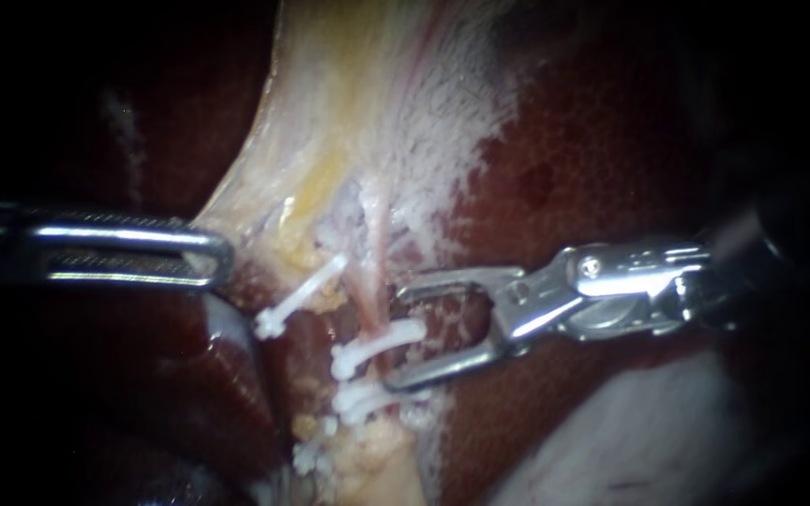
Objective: Going back third clip right tube
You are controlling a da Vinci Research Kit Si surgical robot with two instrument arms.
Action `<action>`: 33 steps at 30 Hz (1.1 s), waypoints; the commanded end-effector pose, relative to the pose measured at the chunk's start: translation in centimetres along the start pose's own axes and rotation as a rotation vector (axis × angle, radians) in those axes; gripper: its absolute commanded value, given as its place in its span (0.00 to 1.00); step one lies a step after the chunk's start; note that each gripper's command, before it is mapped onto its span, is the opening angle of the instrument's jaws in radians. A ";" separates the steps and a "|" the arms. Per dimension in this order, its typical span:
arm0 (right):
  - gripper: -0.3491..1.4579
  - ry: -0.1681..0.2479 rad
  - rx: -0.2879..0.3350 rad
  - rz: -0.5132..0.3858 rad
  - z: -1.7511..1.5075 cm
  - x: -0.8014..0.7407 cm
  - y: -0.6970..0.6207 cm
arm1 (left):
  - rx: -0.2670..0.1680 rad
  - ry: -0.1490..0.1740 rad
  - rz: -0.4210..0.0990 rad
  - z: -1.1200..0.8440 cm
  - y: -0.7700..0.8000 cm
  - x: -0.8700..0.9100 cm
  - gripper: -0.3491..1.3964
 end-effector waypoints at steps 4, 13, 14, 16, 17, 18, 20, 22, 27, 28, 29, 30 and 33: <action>0.52 0.003 0.009 -0.017 -0.24 0.00 -0.04 | -0.004 -0.001 0.000 0.01 0.03 0.02 0.00; 0.52 0.006 -0.017 -0.038 -0.63 0.04 -0.09 | -0.004 -0.001 0.001 0.02 0.07 0.04 0.00; 0.52 0.005 -0.024 -0.040 -0.65 0.05 -0.09 | -0.004 -0.001 0.001 0.02 0.09 0.05 0.00; 0.52 0.005 -0.041 -0.037 -0.67 0.06 -0.10 | -0.007 -0.002 0.002 0.03 0.11 0.06 0.00; 0.52 0.004 -0.045 -0.041 -0.67 0.06 -0.10 | -0.007 -0.002 -0.004 0.03 0.12 0.07 0.00; 0.52 0.004 -0.056 -0.038 -0.67 0.07 -0.10 | -0.006 -0.005 -0.004 0.03 0.13 0.08 0.00; 0.52 0.004 -0.054 -0.041 -0.68 0.06 -0.11 | -0.007 -0.005 -0.007 0.05 0.17 0.12 0.00; 0.52 0.004 -0.053 -0.041 -0.68 0.06 -0.12 | -0.011 0.000 -0.015 0.09 0.22 0.19 0.00; 0.52 0.004 -0.053 -0.042 -0.68 0.05 -0.13 | -0.030 0.024 -0.023 0.32 0.38 0.55 0.00; 0.52 0.003 -0.053 -0.043 -0.68 0.05 -0.13 | -0.031 0.030 -0.026 0.37 0.41 0.61 0.00; 0.52 0.003 -0.053 -0.043 -0.68 0.05 -0.14 | -0.029 0.036 -0.028 0.42 0.45 0.67 0.00; 0.52 0.003 -0.050 -0.043 -0.67 0.05 -0.15 | -0.029 0.039 -0.032 0.45 0.48 0.71 0.00; 0.52 0.003 -0.047 -0.044 -0.66 0.05 -0.17 | -0.028 0.046 -0.035 0.51 0.52 0.77 0.00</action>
